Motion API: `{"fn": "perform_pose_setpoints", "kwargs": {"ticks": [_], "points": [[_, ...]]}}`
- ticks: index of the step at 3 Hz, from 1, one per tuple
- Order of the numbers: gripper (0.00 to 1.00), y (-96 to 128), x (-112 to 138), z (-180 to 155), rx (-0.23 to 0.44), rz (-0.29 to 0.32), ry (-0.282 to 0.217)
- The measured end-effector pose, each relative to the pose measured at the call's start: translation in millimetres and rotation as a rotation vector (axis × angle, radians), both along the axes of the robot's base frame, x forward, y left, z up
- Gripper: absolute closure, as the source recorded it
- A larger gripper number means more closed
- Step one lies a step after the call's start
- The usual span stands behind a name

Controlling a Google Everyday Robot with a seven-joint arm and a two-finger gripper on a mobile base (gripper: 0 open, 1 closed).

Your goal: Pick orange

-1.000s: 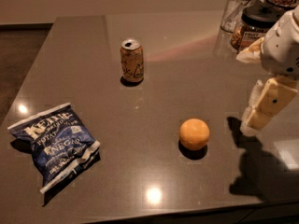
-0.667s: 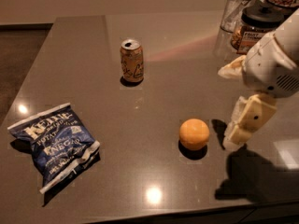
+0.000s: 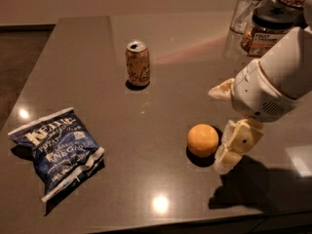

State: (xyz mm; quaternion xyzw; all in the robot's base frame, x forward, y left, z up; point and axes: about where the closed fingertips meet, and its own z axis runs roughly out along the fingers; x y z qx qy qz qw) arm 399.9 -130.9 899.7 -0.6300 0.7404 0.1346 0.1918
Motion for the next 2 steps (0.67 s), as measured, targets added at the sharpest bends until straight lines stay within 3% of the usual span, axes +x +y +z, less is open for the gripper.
{"fn": "perform_pose_setpoints", "kwargs": {"ticks": [2], "points": [[0.0,14,-4,-32,0.023,0.022,0.034]]}}
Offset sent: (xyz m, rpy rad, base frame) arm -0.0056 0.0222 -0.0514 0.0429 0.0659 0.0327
